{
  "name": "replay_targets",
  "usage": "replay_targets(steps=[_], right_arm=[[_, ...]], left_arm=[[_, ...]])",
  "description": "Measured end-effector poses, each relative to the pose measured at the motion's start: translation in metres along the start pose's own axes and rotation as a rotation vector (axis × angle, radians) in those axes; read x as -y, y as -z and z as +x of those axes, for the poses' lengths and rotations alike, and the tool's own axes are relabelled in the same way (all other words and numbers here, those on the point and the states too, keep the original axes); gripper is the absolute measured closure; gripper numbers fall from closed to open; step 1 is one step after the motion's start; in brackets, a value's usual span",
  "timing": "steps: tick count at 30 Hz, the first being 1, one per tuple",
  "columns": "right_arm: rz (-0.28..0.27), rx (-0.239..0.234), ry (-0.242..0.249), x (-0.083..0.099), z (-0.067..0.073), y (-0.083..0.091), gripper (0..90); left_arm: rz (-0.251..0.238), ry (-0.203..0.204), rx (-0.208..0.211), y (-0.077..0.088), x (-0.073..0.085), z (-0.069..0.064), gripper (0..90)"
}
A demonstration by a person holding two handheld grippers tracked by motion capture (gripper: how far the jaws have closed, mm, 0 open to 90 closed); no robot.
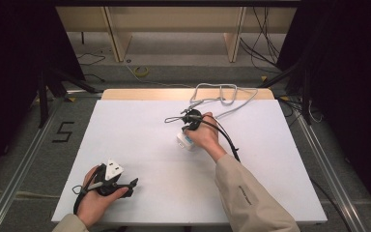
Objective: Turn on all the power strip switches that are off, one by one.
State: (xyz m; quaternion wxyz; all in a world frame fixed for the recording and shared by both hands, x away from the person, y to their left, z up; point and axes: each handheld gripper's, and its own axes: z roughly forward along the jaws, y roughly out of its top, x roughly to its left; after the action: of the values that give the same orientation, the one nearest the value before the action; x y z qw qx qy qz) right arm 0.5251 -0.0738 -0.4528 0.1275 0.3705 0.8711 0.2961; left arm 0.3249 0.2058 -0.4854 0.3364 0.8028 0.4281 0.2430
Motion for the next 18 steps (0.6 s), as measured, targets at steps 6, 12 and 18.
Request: replay_targets(steps=[6, 12, 18], right_arm=[[-0.017, -0.006, -0.014, 0.001, -0.001, 0.002, 90.0], [-0.035, -0.007, -0.020, 0.001, -0.003, 0.006, 90.0], [-0.053, -0.001, -0.009, 0.002, -0.006, 0.014, 90.0]], left_arm=[[0.004, -0.002, 0.001, 0.000, 0.000, 0.001, 18.7], [0.002, -0.002, 0.001, 0.000, 0.000, 0.000, 18.7], [0.005, -0.006, 0.001, 0.000, 0.000, 0.000, 18.7]])
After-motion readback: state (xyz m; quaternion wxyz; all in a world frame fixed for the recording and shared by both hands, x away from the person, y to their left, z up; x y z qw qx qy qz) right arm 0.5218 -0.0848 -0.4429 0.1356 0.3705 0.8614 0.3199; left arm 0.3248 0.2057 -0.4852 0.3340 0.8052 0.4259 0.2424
